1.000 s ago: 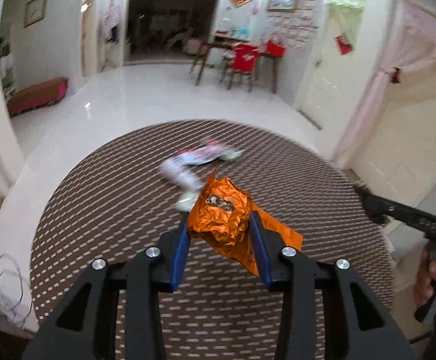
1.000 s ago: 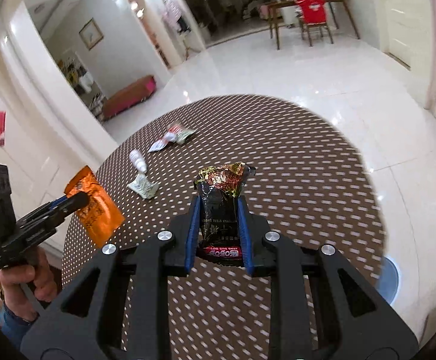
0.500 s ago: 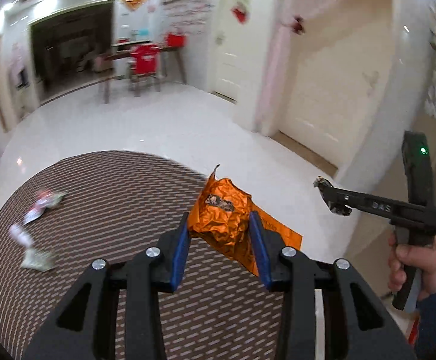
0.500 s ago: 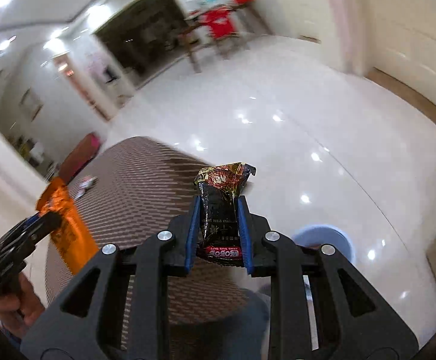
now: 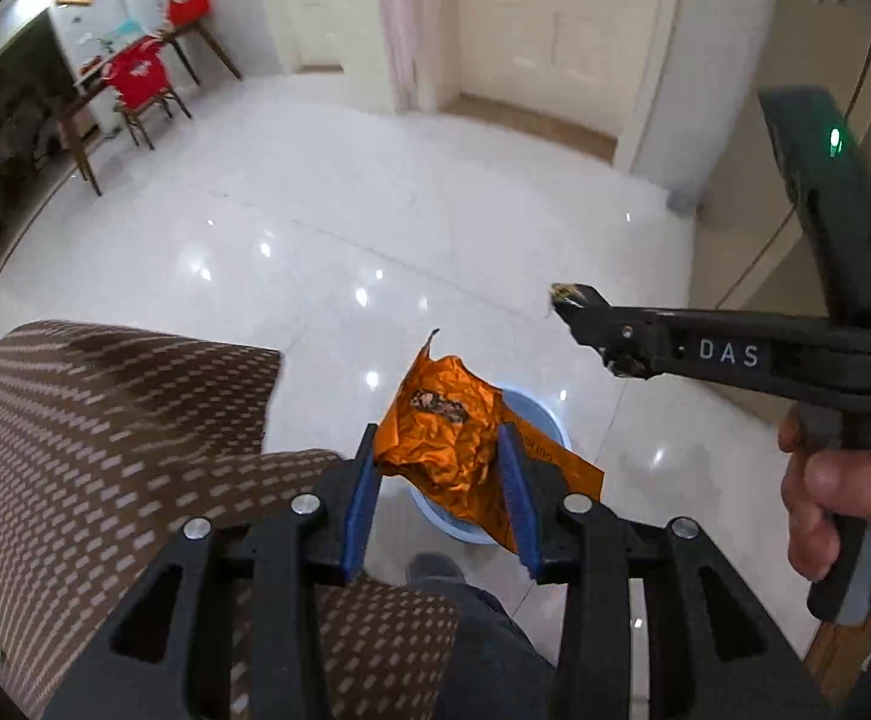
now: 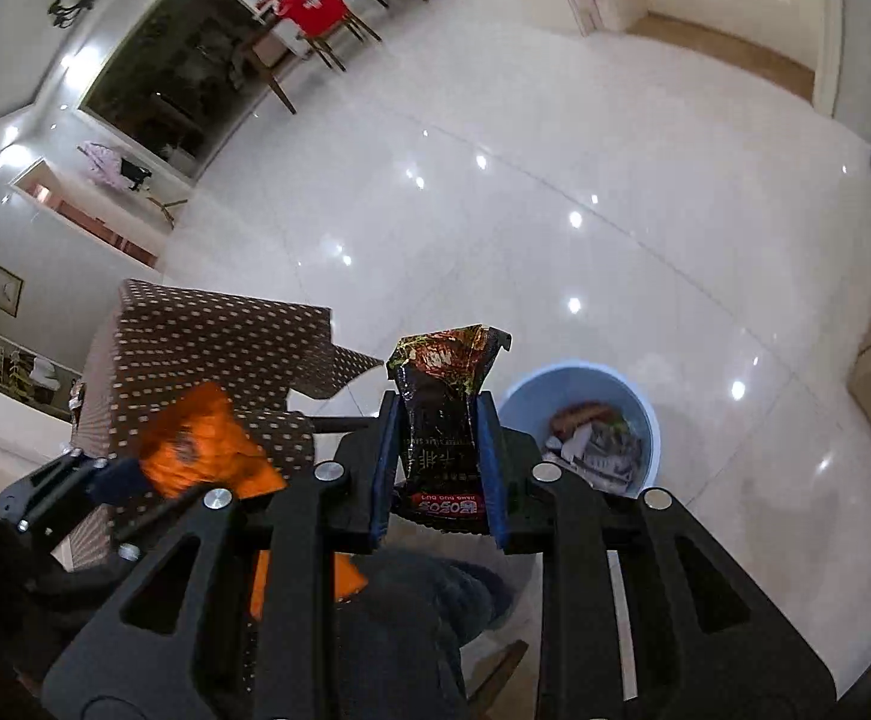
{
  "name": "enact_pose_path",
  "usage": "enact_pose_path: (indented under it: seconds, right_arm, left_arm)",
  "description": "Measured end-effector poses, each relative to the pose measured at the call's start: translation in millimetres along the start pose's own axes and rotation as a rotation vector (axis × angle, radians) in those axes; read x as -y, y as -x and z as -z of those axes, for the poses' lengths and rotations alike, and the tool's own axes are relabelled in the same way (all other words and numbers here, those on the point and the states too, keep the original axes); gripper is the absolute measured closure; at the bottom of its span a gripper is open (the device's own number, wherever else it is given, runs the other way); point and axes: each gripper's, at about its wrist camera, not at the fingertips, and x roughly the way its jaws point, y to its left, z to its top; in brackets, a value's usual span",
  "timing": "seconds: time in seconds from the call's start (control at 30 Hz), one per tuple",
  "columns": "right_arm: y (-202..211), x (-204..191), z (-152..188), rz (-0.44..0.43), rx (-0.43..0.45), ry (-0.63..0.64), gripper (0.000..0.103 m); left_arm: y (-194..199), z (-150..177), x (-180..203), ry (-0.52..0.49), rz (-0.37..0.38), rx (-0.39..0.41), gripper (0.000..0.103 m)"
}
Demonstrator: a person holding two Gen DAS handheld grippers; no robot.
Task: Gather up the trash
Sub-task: 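Carry the orange bag and black pack to the blue bin and release them, then return both tools to the table above the remaining wrappers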
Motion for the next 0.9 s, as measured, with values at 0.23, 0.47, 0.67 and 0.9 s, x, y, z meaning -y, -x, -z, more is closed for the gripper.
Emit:
enact_pose_path:
  seconds: [0.23,0.47,0.67,0.9]
  right_arm:
    - [-7.7,16.9,7.0,-0.002,-0.026,-0.061,0.033]
    - [3.8,22.0,12.2,0.049,0.005,-0.089,0.006]
    - [19.1,6.3,11.5,0.091,0.047,-0.074,0.006]
    - [46.5,-34.6,8.6,0.082,0.116,-0.023,0.006]
  left_arm:
    - [-28.8,-17.7,4.4,-0.011,-0.048,-0.059,0.014]
    - [-5.5,-9.8,-6.1,0.033,-0.057,-0.011,0.014]
    - [36.0,-6.1,-19.6,0.083,-0.051,0.099,0.013]
    - [89.0,9.0,-44.1,0.153,-0.06,0.213,0.011]
